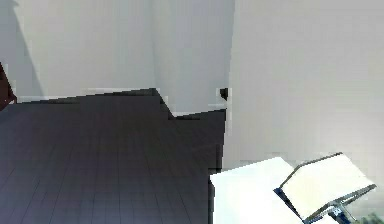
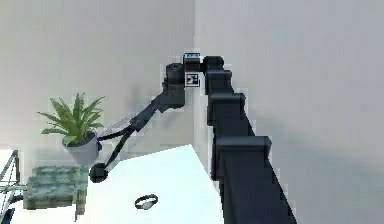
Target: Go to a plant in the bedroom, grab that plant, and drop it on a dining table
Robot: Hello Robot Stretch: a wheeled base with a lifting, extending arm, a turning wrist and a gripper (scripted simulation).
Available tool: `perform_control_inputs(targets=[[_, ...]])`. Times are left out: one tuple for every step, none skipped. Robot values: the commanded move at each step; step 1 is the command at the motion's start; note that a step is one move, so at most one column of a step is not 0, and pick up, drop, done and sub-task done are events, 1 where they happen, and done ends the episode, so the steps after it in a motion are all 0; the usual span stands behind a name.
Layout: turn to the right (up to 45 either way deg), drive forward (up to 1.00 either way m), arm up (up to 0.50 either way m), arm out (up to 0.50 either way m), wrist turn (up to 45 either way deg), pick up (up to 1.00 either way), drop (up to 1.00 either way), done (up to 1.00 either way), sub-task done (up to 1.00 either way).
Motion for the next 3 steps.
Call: perform_control_inputs(targets=[[0.0, 0.0, 0.0, 0.0, -9.0, 0.0, 0.0, 0.0, 0.0], [0.0, 0.0, 0.0, -0.32, 0.0, 0.0, 0.0, 0.0, 0.0], [-45.0, 0.0, 0.0, 0.0, 0.0, 0.0, 0.0, 0.0, 0.0]])
